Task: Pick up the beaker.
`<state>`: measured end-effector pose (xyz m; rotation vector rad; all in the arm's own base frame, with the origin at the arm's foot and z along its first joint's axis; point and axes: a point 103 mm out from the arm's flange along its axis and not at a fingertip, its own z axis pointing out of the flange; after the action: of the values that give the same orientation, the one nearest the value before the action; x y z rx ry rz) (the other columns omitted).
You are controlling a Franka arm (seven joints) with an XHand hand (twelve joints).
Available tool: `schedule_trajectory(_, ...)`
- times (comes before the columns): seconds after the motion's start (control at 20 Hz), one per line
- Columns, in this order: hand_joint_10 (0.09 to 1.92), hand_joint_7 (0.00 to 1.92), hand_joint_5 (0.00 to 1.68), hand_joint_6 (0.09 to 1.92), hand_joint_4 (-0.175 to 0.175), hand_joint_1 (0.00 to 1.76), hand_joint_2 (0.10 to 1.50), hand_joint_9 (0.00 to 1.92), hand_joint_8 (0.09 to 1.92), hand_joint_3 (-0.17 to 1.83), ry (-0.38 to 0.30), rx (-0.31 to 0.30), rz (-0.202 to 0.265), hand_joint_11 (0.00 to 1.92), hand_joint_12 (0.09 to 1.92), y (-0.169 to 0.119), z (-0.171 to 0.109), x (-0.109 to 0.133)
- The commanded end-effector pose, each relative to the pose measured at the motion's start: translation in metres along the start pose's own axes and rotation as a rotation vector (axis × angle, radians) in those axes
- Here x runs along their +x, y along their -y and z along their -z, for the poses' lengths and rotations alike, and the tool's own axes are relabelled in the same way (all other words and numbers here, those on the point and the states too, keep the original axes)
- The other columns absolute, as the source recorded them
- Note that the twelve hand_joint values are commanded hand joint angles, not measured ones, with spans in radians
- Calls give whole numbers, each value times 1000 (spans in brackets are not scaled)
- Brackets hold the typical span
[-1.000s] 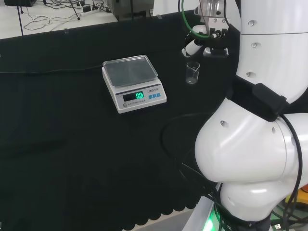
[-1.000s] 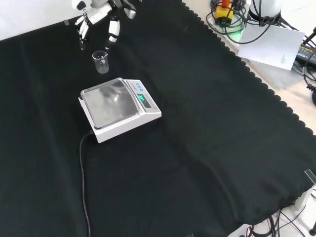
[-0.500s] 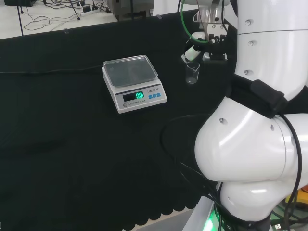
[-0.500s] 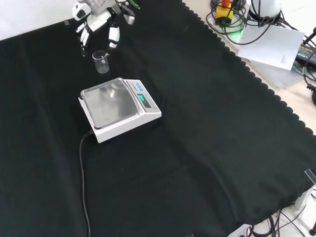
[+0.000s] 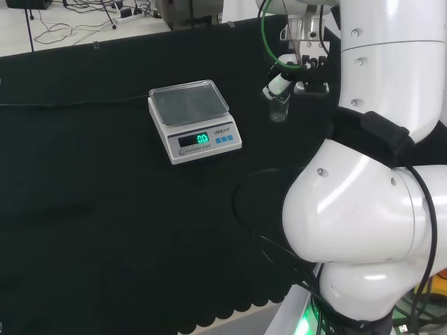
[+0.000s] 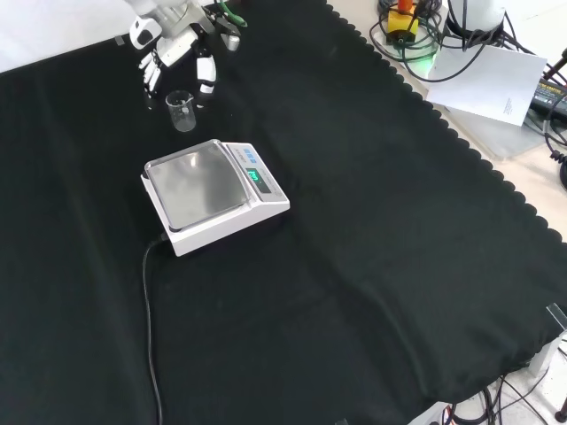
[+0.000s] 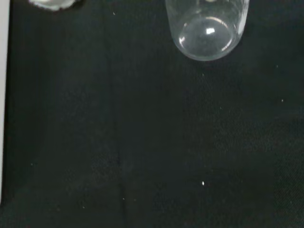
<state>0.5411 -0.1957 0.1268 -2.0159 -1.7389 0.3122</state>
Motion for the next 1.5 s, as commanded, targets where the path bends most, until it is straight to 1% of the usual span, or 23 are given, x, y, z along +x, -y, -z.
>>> schedule_trajectory(0.05,849,203,411,119,4,662,680,219,697,417,-2,26,-8,0,1407,-4,-10,-5)
schedule_trajectory(0.25,858,218,439,134,-1,728,717,257,707,435,-9,16,-10,0,1448,-9,-13,-10)
schedule_trajectory(0.35,855,228,448,141,-3,761,726,283,712,451,1,13,-16,2,1475,-10,-13,-8)
schedule_trajectory(0.5,844,256,462,158,-5,802,723,331,719,480,-11,5,-3,48,1475,-14,-15,-12)
schedule_trajectory(0.55,830,288,507,209,-7,835,724,384,719,501,-10,-11,7,115,1458,-16,-16,-14)
schedule_trajectory(0.6,810,336,566,311,-12,879,728,464,720,533,-6,-35,16,214,1426,-17,-17,-15)
schedule_trajectory(0.7,765,474,673,550,-31,972,731,655,731,603,8,-61,27,474,1332,-18,-19,-15)
schedule_trajectory(0.75,747,533,716,632,-45,1015,733,740,740,627,15,-74,29,594,1279,-19,-19,-14)
schedule_trajectory(0.85,696,645,796,715,-83,1092,745,897,758,652,17,-112,36,827,1147,-20,-21,-13)
schedule_trajectory(0.9,684,706,853,850,-120,1118,838,959,776,518,10,-135,42,930,1078,-20,-21,-13)
schedule_trajectory(0.95,679,760,889,955,-146,1132,937,1006,792,361,3,-154,47,1005,1014,-21,-22,-12)
schedule_trajectory(1.0,681,829,915,1008,-161,1141,1006,1051,798,239,-2,-164,51,1063,954,-22,-22,-12)
schedule_trajectory(1.05,684,890,935,1027,-169,1147,1048,1092,796,160,-4,-169,53,1106,906,-23,-21,-11)
schedule_trajectory(1.15,691,977,954,1036,-174,1153,1085,1145,787,85,4,-168,56,1155,844,-23,-16,-9)
schedule_trajectory(1.25,699,1019,959,1040,-175,1155,1096,1169,788,65,18,-163,63,1167,822,-22,-3,-6)
schedule_trajectory(1.35,714,977,935,1069,-175,1216,1116,1177,981,36,47,-172,70,1170,811,-18,14,1)
schedule_trajectory(1.4,721,962,925,1080,-175,1232,1123,1177,1038,26,74,-173,71,1170,810,-17,22,9)
schedule_trajectory(1.5,729,948,918,1091,-175,1244,1130,1178,1085,17,111,-184,76,1170,809,-13,39,20)
